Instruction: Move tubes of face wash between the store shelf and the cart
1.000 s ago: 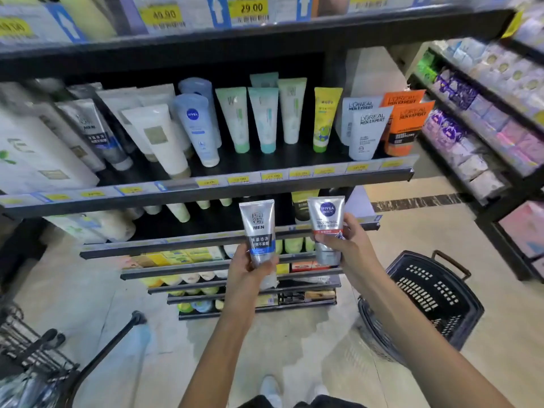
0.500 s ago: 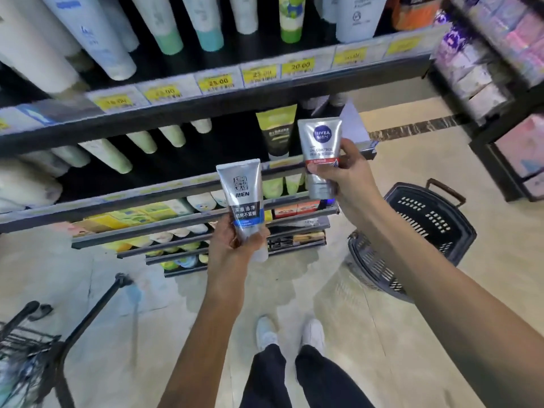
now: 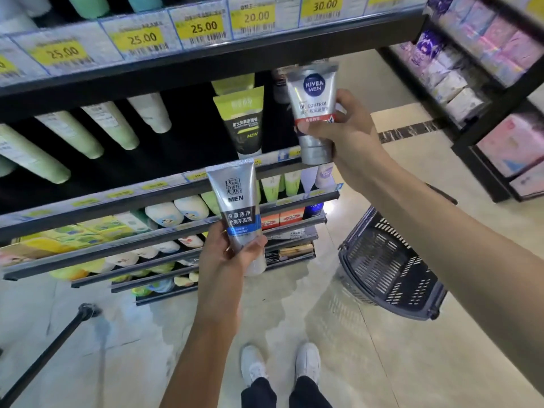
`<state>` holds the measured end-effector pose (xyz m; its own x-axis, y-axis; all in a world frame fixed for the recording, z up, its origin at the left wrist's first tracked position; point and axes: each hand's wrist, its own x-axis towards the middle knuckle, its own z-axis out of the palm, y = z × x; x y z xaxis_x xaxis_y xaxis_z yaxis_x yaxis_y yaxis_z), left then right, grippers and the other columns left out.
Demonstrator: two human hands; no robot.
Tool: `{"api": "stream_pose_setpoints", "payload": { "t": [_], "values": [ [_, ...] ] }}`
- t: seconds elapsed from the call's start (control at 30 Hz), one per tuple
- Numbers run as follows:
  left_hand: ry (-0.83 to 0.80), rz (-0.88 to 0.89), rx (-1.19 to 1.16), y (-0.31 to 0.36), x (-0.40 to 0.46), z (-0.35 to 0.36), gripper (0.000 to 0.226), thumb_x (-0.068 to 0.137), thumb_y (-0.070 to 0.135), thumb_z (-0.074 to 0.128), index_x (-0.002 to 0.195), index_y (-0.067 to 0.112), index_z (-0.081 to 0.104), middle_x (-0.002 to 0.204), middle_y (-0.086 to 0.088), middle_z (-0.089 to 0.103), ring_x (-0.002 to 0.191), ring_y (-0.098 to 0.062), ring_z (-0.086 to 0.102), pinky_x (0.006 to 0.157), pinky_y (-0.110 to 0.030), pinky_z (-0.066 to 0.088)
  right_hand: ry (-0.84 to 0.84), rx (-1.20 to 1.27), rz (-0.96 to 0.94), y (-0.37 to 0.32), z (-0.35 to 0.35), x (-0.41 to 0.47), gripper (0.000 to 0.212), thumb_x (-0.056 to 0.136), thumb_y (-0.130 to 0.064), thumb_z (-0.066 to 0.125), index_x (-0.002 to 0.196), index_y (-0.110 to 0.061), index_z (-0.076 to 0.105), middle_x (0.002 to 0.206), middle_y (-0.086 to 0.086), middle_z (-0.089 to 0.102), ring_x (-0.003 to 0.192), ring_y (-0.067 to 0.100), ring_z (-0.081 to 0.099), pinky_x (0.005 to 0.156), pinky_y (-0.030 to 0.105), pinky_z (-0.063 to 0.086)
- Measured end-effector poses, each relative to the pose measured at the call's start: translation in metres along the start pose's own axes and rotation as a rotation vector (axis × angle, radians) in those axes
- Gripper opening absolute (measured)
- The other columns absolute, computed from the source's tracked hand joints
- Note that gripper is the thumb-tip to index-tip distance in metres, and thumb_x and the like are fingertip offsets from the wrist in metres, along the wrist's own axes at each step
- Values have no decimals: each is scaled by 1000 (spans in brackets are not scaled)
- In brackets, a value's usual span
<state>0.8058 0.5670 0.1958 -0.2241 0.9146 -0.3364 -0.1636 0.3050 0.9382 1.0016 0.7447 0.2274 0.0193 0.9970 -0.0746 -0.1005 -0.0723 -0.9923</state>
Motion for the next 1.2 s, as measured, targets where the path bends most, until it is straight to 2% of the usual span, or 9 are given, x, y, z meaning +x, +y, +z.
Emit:
{"api": "stream_pose_setpoints", "payload": {
  "t": [0.1, 0.23, 0.33, 0.4, 0.5, 0.67, 0.9, 1.1, 1.2],
  "values": [
    [-18, -6, 1, -3, 3, 3, 40, 89, 2, 73, 121, 25, 65, 114, -3, 76, 111, -25, 71, 106, -53, 51, 34, -11, -17, -9, -3, 16, 62, 65, -11, 91, 120, -15, 63, 111, 10, 76, 97, 30, 73, 88, 48, 60],
    [-15, 2, -17, -5, 7, 7, 40, 89, 3, 73, 123, 22, 65, 115, -4, 76, 110, -24, 71, 104, -53, 52, 79, -17, -59, -17, -12, 42, 53, 69, -3, 88, 113, -15, 61, 103, 5, 75, 93, 21, 73, 80, 32, 58],
    [-21, 18, -16, -6, 7, 8, 39, 88, 1, 73, 121, 21, 66, 111, -5, 76, 107, -24, 72, 102, -49, 54, 122, -46, -103, -17, -19, 58, 59, 62, -4, 90, 113, -13, 61, 108, 9, 74, 103, 27, 73, 89, 42, 61],
    [-24, 24, -23, -7, 7, 8, 39, 88, 0, 72, 120, 21, 66, 110, -5, 77, 105, -24, 72, 101, -47, 54, 131, -106, -113, -12, -23, 65, 65, 59, -4, 90, 117, -12, 60, 112, 9, 74, 105, 27, 72, 89, 41, 60],
    [-5, 20, -38, -12, 8, 8, 40, 87, -1, 72, 120, 21, 67, 110, -6, 76, 105, -28, 71, 103, -55, 53, 110, -260, -102, -4, -27, 70, 64, 66, 5, 87, 118, -17, 57, 107, -3, 72, 98, 10, 70, 85, 30, 60],
    [8, 21, -49, -16, 9, 8, 42, 86, -2, 73, 116, 29, 70, 111, -5, 76, 108, -32, 71, 104, -65, 49, 58, -462, -98, -4, -35, 81, 73, 64, 2, 90, 127, -15, 60, 112, -7, 72, 103, 8, 66, 90, 34, 61],
    [21, 22, -61, -18, 6, 10, 41, 85, -1, 74, 109, 32, 72, 109, -5, 77, 106, -32, 71, 106, -60, 49, 108, -509, -86, 0, -42, 94, 69, 61, -6, 91, 120, -19, 58, 111, -8, 72, 106, 11, 67, 97, 43, 58],
    [36, -1, -84, -19, 4, 7, 42, 84, -1, 75, 108, 33, 73, 110, -5, 77, 108, -32, 70, 107, -59, 48, 146, -493, -61, 4, -35, 109, 59, 68, -6, 91, 115, -15, 56, 110, -4, 69, 107, 16, 66, 92, 30, 55],
    [55, -10, -85, -21, 2, 4, 39, 86, -2, 74, 109, 30, 72, 109, -5, 77, 108, -32, 71, 108, -57, 48, 153, -508, -47, 5, -35, 116, 59, 67, -6, 91, 114, -16, 56, 113, -1, 69, 108, 18, 66, 96, 35, 55]
  ]
}}
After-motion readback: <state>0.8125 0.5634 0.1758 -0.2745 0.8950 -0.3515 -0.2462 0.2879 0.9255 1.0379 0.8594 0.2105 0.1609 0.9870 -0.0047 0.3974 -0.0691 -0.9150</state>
